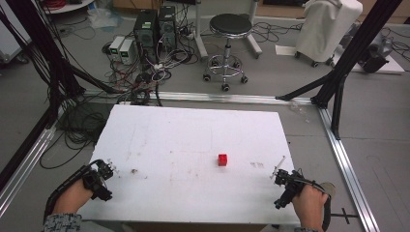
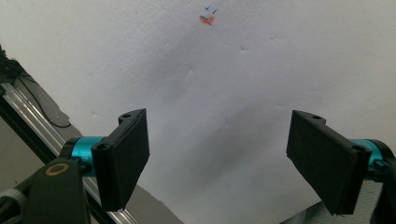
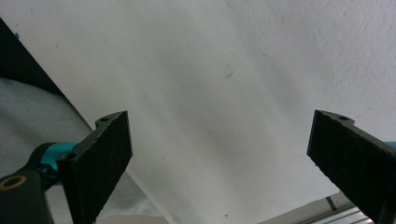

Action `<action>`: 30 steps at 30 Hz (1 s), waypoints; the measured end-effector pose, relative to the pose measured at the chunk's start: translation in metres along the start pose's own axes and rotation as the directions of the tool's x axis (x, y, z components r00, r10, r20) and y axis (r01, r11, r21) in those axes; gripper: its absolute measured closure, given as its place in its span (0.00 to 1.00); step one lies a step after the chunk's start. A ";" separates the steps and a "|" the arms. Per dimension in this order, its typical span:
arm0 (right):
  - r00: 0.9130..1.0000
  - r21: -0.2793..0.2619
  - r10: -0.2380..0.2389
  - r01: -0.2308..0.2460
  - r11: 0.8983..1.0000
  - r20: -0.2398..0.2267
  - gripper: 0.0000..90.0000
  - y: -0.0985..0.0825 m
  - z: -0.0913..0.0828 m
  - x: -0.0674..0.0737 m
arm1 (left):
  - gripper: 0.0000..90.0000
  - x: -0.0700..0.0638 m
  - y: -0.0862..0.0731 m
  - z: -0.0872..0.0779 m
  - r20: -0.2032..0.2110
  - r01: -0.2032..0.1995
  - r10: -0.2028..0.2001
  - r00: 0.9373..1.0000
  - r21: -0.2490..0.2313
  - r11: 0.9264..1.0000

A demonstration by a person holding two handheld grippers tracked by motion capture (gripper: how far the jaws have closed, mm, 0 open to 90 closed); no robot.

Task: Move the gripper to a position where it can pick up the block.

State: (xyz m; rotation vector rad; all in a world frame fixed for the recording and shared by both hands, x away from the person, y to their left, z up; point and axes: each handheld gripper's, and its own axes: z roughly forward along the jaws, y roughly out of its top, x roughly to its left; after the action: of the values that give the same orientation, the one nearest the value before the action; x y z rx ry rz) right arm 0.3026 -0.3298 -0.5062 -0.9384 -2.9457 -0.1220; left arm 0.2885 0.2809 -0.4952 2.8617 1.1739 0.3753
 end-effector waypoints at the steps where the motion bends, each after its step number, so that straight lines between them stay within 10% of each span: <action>1: 1.000 0.001 -0.002 0.002 1.000 0.004 0.07 0.000 -0.001 0.000 | 0.24 0.000 0.000 -0.001 0.004 0.000 0.000 1.000 0.001 1.000; 30: 1.000 -0.021 0.004 -0.003 1.000 0.009 0.07 0.007 -0.001 -0.002 | 0.24 -0.005 0.003 -0.004 0.018 -0.011 0.011 1.000 -0.018 1.000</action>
State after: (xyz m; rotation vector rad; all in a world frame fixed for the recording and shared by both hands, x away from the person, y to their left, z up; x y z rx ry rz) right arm 0.3079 -0.3252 -0.5054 -0.9494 -2.9570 -0.1492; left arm 0.2864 0.2753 -0.4920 2.8517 1.1467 0.3578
